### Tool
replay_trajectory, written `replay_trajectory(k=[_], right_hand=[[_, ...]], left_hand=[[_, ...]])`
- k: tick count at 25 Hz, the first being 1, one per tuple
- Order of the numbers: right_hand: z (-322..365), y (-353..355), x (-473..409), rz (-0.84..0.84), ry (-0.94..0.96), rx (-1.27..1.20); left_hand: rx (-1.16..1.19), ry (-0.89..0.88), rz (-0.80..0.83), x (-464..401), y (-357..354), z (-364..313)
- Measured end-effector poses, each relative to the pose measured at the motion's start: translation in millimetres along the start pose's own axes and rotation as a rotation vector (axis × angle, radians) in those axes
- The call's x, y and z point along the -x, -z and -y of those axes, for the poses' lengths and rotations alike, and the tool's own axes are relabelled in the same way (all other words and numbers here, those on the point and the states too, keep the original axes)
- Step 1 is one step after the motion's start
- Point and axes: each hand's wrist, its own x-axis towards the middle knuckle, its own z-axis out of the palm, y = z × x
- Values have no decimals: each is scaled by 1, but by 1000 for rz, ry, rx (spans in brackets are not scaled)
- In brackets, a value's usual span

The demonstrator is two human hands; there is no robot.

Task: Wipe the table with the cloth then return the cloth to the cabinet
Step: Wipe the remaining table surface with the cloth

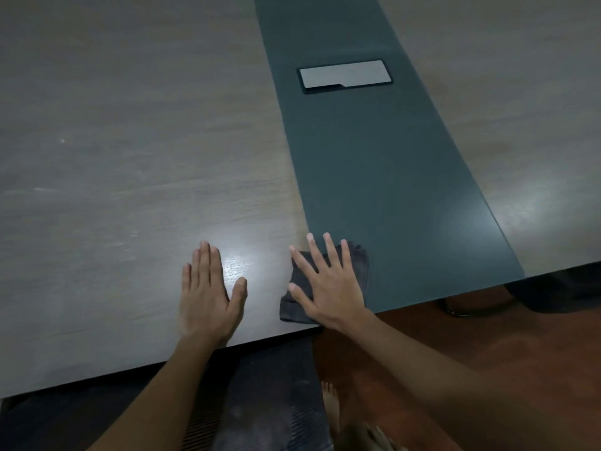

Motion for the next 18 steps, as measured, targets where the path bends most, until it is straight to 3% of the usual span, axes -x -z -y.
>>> replay_trajectory(k=[7, 18], right_hand=[[37, 3, -16, -15, 14, 50], [42, -8, 9, -152, 29, 45]], left_hand=[[55, -7, -20, 2, 5, 1], [85, -53, 16, -2, 8, 4]])
